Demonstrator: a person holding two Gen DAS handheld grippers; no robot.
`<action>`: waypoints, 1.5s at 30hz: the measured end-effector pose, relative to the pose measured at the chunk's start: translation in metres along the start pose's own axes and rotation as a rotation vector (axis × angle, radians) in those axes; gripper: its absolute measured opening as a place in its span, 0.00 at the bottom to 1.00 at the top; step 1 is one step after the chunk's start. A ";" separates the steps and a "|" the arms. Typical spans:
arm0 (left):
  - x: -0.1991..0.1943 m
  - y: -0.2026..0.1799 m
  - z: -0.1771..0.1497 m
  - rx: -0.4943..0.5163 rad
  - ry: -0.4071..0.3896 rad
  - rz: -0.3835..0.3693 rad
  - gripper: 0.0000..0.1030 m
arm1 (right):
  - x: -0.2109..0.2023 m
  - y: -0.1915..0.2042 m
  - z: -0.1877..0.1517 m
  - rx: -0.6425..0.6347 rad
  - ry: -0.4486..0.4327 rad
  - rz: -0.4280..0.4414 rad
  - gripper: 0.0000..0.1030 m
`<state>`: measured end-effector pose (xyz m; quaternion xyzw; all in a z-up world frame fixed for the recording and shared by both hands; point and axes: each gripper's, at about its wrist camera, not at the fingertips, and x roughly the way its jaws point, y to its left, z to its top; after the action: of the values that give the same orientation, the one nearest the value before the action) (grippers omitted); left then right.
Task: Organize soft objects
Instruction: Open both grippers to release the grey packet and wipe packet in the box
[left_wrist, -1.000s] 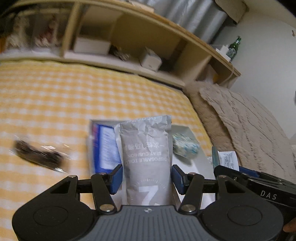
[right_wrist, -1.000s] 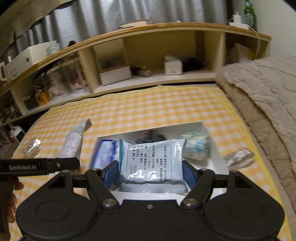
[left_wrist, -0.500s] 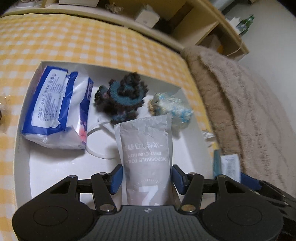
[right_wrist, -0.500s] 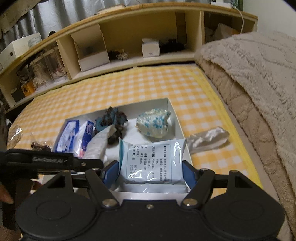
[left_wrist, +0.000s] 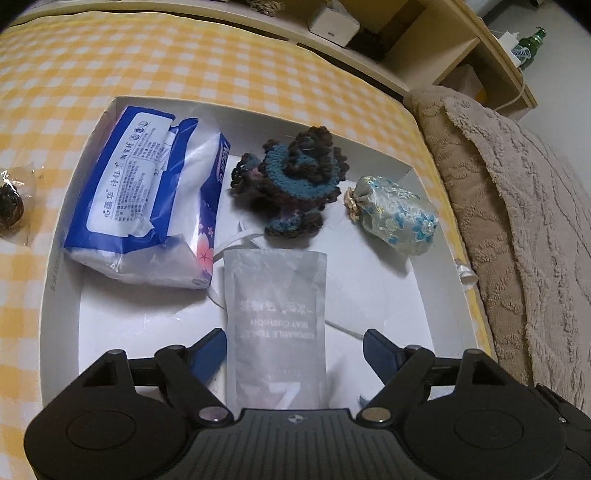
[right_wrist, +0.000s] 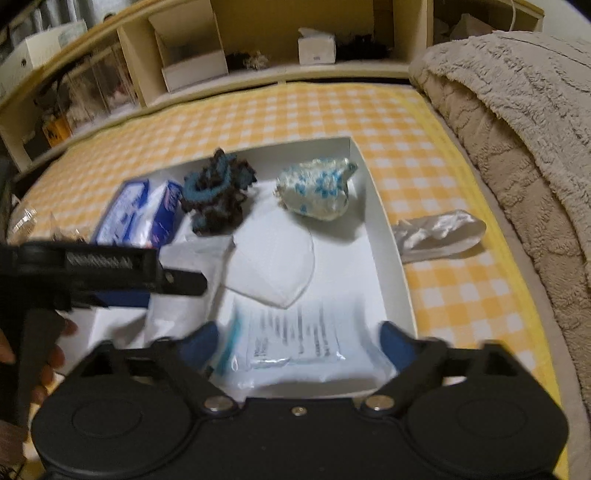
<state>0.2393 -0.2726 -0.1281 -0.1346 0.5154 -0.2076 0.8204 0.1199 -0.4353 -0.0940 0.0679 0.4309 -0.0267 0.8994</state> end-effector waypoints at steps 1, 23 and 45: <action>-0.001 -0.001 0.000 0.006 0.004 0.001 0.81 | 0.000 0.000 -0.001 0.000 0.005 -0.005 0.97; -0.037 -0.012 -0.008 0.111 0.015 -0.016 0.91 | -0.001 0.008 0.000 -0.081 0.166 0.037 0.43; -0.056 -0.020 -0.010 0.211 -0.011 0.007 0.92 | -0.029 -0.006 0.015 0.028 0.041 0.012 0.45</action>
<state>0.2048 -0.2636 -0.0791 -0.0468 0.4866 -0.2572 0.8336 0.1127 -0.4438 -0.0626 0.0836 0.4484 -0.0257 0.8896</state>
